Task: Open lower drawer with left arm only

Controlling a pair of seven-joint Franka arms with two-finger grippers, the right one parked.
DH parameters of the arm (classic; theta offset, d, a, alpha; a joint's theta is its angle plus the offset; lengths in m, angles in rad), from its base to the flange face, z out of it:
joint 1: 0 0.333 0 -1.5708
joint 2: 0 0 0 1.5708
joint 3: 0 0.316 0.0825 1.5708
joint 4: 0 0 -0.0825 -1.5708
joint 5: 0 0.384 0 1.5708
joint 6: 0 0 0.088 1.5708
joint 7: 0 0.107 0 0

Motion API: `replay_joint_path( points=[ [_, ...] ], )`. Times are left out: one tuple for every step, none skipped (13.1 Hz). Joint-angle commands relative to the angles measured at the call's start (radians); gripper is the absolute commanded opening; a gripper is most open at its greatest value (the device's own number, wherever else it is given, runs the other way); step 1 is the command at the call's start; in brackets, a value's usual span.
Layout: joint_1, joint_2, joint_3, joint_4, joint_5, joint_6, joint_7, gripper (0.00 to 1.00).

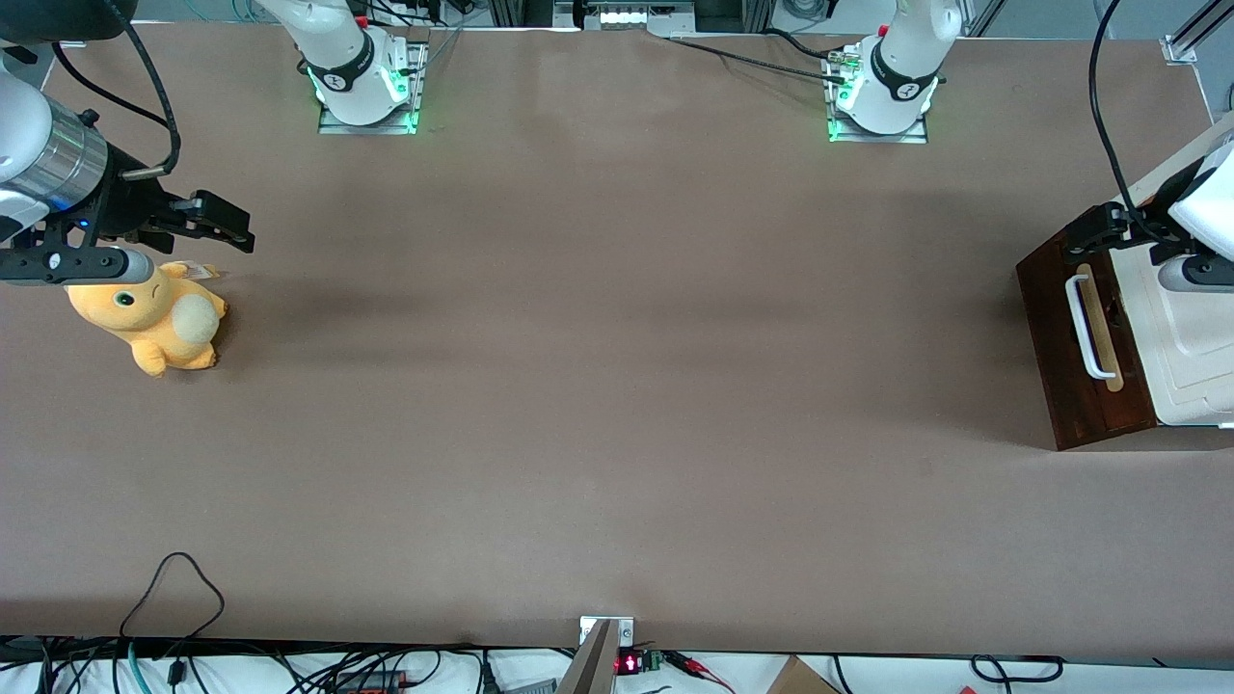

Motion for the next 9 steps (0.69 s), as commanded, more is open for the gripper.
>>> replay_joint_path(
  points=[
    [0.002,-0.007,0.0,0.013,-0.02,-0.023,0.028,1.0],
    [0.002,-0.007,0.0,0.013,-0.02,-0.025,0.028,1.0],
    [0.002,-0.007,-0.003,0.017,-0.013,-0.025,0.021,1.0],
    [0.002,-0.004,-0.007,0.025,-0.006,-0.025,0.019,1.0],
    [0.002,-0.004,-0.009,0.025,-0.008,-0.025,0.021,1.0],
    [0.002,-0.002,-0.007,0.022,-0.012,-0.025,0.027,1.0],
    [0.002,0.0,-0.007,0.022,-0.019,-0.022,0.025,1.0],
    [0.002,0.0,-0.003,0.021,-0.022,-0.022,0.025,1.0],
    [0.002,-0.002,-0.003,0.02,-0.022,-0.025,0.024,1.0]
  ],
)
